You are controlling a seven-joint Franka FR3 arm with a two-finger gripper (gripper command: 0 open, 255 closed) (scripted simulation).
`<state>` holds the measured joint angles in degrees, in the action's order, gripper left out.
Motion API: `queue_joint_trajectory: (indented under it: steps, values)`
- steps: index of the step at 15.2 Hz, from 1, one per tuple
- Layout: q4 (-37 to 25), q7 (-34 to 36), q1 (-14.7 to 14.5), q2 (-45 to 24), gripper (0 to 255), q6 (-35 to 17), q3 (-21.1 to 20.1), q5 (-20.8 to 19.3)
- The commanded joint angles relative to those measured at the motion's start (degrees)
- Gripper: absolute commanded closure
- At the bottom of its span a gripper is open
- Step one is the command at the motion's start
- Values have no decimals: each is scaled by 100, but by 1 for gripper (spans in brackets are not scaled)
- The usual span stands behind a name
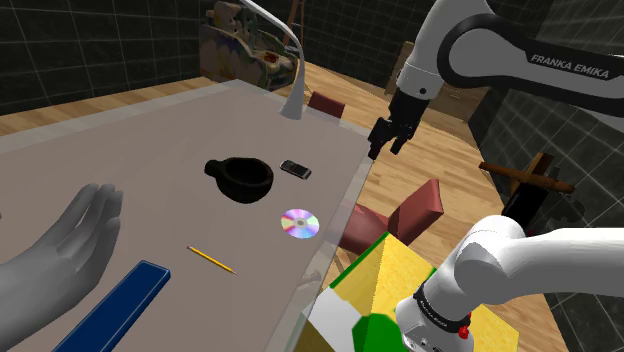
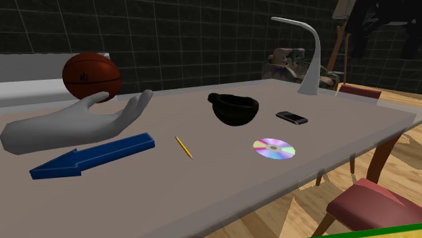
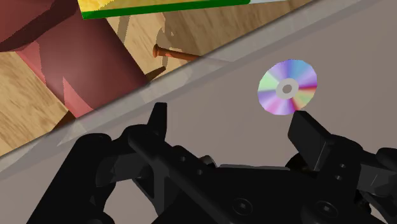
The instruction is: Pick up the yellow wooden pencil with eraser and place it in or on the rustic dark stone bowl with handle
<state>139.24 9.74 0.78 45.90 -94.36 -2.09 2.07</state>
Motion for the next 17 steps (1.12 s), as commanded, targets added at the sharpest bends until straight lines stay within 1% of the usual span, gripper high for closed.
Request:
queue_joint_trajectory:
  steps: [1,5,10,14,17]
  values:
    - [0,0,0,0,0,0,0,0]
    - [283,544,-194,-1,0,-630,-630,187]
    - [453,1260,-372,-248,0,-1445,-1470,317]
    - [433,1888,-402,-632,0,-2093,-2192,280]
    - [324,2413,-323,-1014,0,-2551,-2773,128]
